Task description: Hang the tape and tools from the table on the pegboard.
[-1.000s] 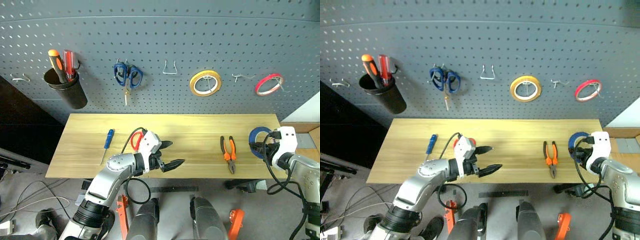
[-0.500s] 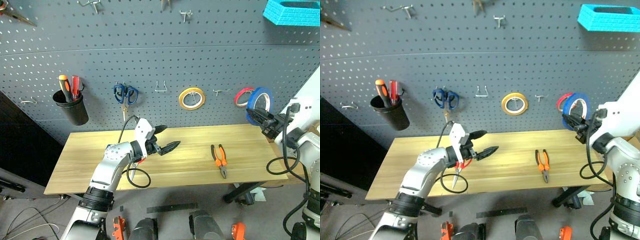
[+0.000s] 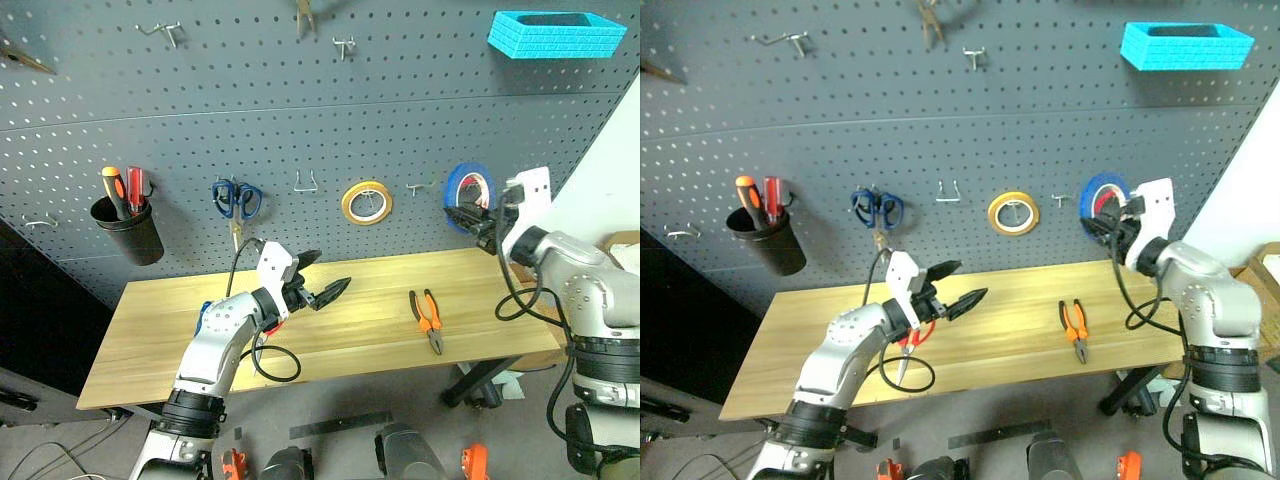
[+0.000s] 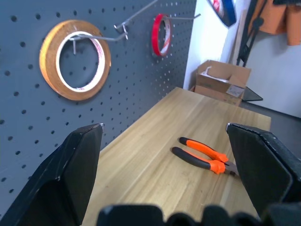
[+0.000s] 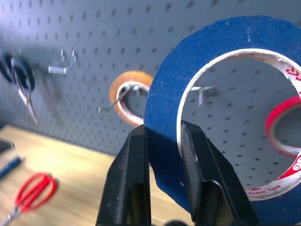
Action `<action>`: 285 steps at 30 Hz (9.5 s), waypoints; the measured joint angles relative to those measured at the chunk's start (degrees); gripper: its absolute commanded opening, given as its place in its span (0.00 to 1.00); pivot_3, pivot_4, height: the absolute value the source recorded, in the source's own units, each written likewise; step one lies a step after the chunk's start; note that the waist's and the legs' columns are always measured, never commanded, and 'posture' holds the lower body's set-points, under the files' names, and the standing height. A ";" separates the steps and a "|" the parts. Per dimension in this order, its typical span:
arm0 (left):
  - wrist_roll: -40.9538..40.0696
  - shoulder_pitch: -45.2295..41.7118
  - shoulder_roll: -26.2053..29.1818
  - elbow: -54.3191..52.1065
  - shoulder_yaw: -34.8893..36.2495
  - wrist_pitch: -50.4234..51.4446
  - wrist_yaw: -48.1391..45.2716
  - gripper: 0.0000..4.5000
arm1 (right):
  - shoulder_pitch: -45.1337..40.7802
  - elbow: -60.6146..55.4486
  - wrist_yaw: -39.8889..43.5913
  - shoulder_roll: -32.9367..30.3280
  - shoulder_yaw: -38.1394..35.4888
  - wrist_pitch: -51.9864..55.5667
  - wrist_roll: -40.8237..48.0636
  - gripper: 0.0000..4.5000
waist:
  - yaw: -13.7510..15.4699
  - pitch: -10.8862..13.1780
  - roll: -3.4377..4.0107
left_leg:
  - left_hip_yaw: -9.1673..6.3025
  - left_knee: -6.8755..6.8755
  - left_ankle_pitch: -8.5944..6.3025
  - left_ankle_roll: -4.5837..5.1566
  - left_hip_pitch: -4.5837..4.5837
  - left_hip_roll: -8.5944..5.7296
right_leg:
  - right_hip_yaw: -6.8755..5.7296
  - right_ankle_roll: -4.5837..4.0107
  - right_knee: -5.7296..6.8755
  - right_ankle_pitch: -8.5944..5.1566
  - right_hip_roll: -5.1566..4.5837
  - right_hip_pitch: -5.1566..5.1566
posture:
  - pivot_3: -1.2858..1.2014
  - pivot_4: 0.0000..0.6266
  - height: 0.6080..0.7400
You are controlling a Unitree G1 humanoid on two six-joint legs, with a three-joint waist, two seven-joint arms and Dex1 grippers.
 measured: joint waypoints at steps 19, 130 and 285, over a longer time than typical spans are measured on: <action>-0.10 3.17 0.03 -4.31 0.78 1.79 2.81 1.00 | -10.18 17.50 4.51 4.03 8.84 -9.04 -9.68 0.08 | 0.08 -0.09 0.03 | -0.11 0.00 0.00 0.00 0.05 -0.03 | 0.07 0.00 0.06 0.02 0.00 0.00 | 0.45 0.09 1.00; -4.62 21.84 8.59 -29.61 -2.44 18.66 7.10 1.00 | 10.03 3.04 -7.79 5.34 12.34 18.93 -17.74 0.41 | 6.58 11.28 -1.13 | 0.93 -0.14 -0.25 0.38 -1.22 0.12 | 0.96 0.04 -0.18 0.35 0.01 -1.76 | 0.48 0.29 1.00; 11.80 3.36 -0.10 -4.82 4.79 37.22 29.15 1.00 | 14.47 -26.59 -4.67 10.10 18.78 8.35 -4.30 1.00 | 6.42 9.76 -1.59 | 0.81 0.04 0.28 -0.07 -1.49 0.22 | 0.91 -0.08 0.66 0.81 0.18 -2.40 | 0.48 0.38 1.00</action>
